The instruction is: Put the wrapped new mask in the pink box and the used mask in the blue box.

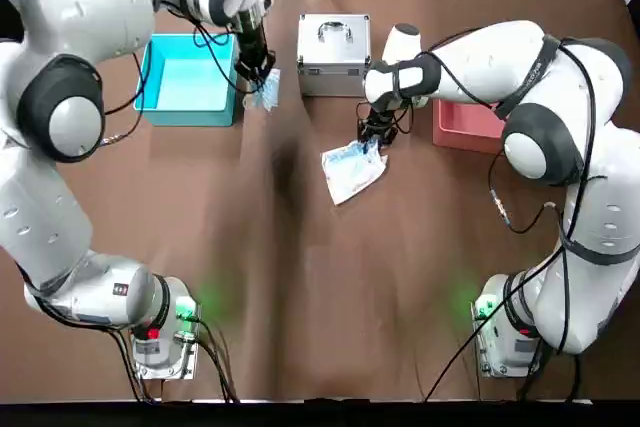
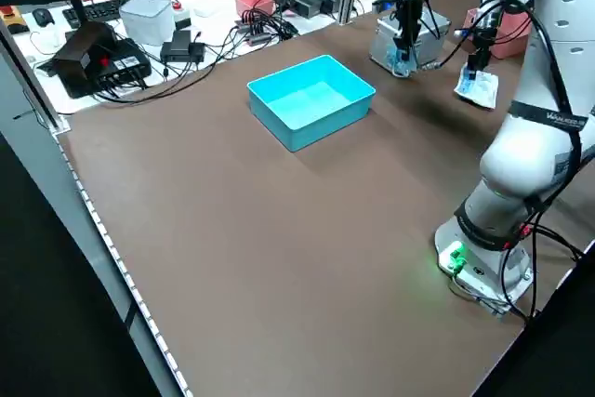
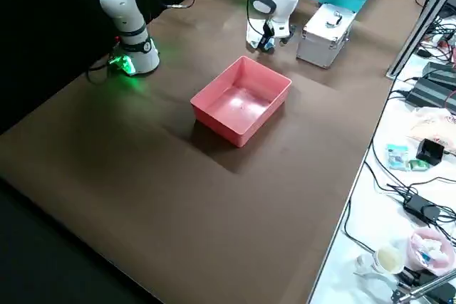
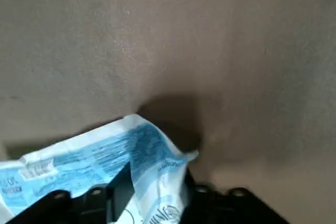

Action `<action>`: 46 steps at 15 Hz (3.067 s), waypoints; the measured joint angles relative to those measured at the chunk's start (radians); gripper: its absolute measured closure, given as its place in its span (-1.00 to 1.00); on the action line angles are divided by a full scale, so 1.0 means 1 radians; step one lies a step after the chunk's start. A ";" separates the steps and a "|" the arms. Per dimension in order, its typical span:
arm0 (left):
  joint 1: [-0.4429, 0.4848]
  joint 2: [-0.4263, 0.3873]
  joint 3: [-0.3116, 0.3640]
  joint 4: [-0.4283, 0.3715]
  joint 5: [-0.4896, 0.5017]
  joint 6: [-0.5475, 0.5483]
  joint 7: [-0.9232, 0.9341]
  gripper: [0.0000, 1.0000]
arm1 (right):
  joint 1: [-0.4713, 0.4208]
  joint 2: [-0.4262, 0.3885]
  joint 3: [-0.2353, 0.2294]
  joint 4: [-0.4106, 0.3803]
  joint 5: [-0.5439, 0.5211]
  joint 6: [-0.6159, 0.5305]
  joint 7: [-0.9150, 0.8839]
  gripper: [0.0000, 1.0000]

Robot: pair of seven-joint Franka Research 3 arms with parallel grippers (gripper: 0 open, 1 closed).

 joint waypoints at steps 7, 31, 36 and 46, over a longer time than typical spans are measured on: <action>0.121 -0.037 0.006 0.095 0.059 -0.166 0.130 0.90 | 0.001 0.001 -0.026 0.030 -0.001 -0.106 0.116 0.75; 0.431 0.306 0.009 0.176 0.249 -0.070 0.498 0.89 | -0.248 0.102 -0.649 0.397 -0.199 -0.794 -0.081 0.75; 0.432 0.313 0.007 0.186 0.249 -0.057 0.495 0.04 | -0.250 0.158 -0.645 0.393 -0.206 -0.734 -0.098 0.80; 0.461 0.056 -0.021 0.252 0.249 -0.149 0.494 -0.99 | -0.253 0.159 -0.631 0.412 -0.208 -0.725 -0.116 0.01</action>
